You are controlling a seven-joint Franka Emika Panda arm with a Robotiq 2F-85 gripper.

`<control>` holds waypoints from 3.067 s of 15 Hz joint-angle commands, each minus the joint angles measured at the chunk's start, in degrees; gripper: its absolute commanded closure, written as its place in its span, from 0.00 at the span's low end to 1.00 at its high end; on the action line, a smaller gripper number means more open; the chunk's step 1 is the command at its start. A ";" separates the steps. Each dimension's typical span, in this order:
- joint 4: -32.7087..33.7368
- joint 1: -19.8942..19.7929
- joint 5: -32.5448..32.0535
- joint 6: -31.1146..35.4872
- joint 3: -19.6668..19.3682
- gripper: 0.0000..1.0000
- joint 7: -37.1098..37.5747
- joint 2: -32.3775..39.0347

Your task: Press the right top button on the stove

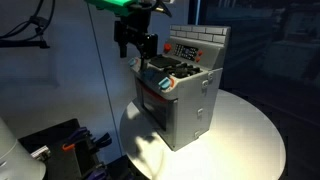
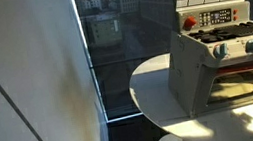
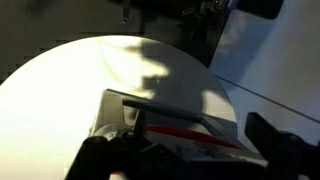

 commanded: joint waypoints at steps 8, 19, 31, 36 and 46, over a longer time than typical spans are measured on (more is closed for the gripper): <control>1.35 -1.76 0.86 0.01 1.87 0.00 0.14 0.73; 9.79 -2.22 1.42 5.35 3.80 0.00 6.25 7.24; 13.71 -4.76 -1.38 26.79 7.20 0.00 18.04 17.28; 13.94 -5.68 -4.87 33.37 8.24 0.00 23.63 19.76; 12.19 -5.51 -4.06 33.98 8.27 0.00 22.67 19.33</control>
